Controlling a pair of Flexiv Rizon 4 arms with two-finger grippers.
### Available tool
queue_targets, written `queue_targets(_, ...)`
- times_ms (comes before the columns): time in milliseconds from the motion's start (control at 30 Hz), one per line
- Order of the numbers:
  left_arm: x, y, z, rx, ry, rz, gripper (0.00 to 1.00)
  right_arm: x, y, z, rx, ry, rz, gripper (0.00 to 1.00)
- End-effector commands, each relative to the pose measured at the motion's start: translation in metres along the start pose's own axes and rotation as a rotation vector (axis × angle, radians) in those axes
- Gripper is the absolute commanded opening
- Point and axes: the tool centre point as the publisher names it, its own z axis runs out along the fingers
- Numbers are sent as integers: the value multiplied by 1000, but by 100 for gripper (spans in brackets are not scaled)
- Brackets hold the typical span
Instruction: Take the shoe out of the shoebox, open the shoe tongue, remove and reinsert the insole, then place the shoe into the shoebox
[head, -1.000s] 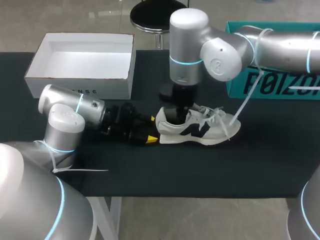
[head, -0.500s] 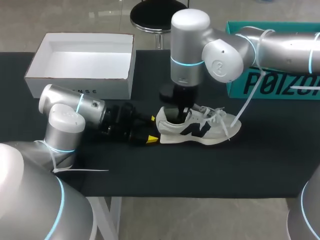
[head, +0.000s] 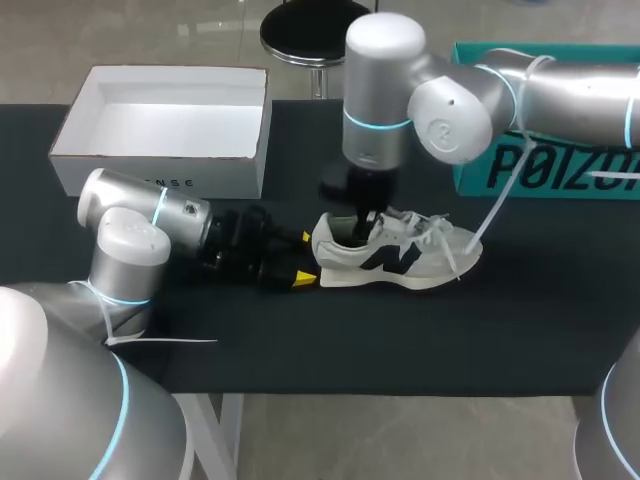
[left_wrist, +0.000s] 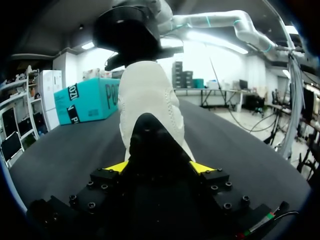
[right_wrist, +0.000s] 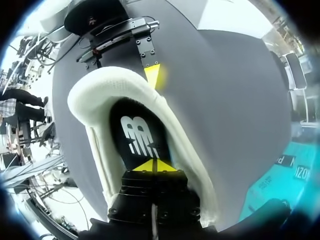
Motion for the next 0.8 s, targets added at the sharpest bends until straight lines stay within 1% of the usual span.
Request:
queue_targets(33,-1,1,3,-2,0,-1,0,5,-14,-8,-33,-15,17,0)
queue_targets(200,-1,1,3,-2,0,-1,0,6,-19,-13,-75,-23,48,0)
queue_targets(267,-1,1,3,-2,0,-1,0,6,-20,-15,-81,-28,52,0)
queue_targets(433,-1,1,3,-2,0,-1,0,6,-18,-21,-105,-43,52,0)
queue_targets(533,-1,1,3,-2,0,-1,0,5,-16,-23,-102,-56,35,0)
queue_targets(567,-1,1,3,-2,0,-1,0,5,-16,-24,-103,-57,34,26)
queue_targets(600,-1,1,3,-2,0,-1,0,4,-15,-24,-103,-58,33,37)
queue_targets(633,-1,1,3,-2,0,-1,0,4,-15,-24,-101,-60,32,53)
queue_targets(667,-1,1,3,-2,0,-1,0,3,-15,-25,-101,-64,31,90)
queue_targets(700,-1,1,3,-2,0,-1,0,3,-16,-26,-102,-66,31,100)
queue_targets(800,-1,1,3,-2,0,-1,0,1,-16,-27,-102,-71,34,100)
